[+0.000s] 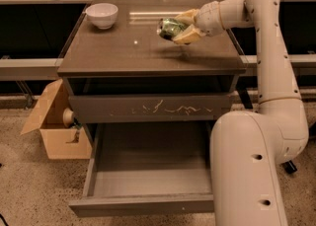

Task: Pick green can from middle drawer and place on counter

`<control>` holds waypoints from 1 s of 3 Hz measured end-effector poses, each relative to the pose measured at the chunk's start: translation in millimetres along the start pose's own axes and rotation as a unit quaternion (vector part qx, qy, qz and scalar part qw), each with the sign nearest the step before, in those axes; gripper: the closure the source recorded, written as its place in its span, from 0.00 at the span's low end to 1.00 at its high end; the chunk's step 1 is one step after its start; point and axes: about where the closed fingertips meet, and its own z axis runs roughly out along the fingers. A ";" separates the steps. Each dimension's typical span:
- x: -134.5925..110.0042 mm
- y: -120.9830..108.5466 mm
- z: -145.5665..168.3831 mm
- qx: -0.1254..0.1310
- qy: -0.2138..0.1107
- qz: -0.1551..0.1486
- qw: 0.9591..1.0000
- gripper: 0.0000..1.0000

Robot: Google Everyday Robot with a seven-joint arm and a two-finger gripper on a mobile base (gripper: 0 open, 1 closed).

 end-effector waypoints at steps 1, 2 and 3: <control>5.0 1.6 2.0 -0.004 0.003 0.014 1.000 0.40; 8.4 2.5 2.6 -0.006 0.005 0.022 1.000 0.15; 10.5 2.7 1.7 -0.005 0.006 0.026 1.000 0.00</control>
Offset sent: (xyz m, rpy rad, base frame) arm 0.0368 -0.0298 0.0079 -0.0072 0.0606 -0.0218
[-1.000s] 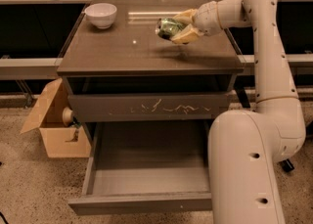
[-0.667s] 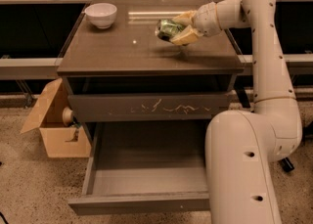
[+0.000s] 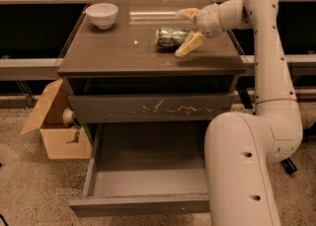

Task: Pick green can from middle drawer and place on counter

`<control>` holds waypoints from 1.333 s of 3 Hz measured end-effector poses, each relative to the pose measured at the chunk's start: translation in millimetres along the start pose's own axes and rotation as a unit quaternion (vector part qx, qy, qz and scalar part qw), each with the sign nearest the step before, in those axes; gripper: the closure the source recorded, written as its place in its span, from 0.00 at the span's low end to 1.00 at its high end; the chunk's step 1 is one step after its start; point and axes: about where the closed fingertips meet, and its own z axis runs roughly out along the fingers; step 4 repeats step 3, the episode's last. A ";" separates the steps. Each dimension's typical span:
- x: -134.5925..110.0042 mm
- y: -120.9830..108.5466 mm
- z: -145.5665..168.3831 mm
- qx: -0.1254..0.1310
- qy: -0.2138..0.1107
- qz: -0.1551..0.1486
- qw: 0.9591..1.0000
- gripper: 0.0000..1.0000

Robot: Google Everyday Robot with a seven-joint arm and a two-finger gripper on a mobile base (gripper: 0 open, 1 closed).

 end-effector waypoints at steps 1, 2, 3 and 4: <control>-3.4 -7.5 -15.5 0.020 -0.001 -0.005 1.000 0.00; -12.8 -18.9 -39.1 0.050 -0.006 -0.021 0.999 0.00; -27.8 -29.5 -78.1 0.087 -0.007 -0.048 0.995 0.00; -27.8 -29.5 -78.1 0.087 -0.007 -0.048 0.995 0.00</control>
Offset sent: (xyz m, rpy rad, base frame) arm 0.0106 -0.0621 0.0737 0.0464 -0.1614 -0.0914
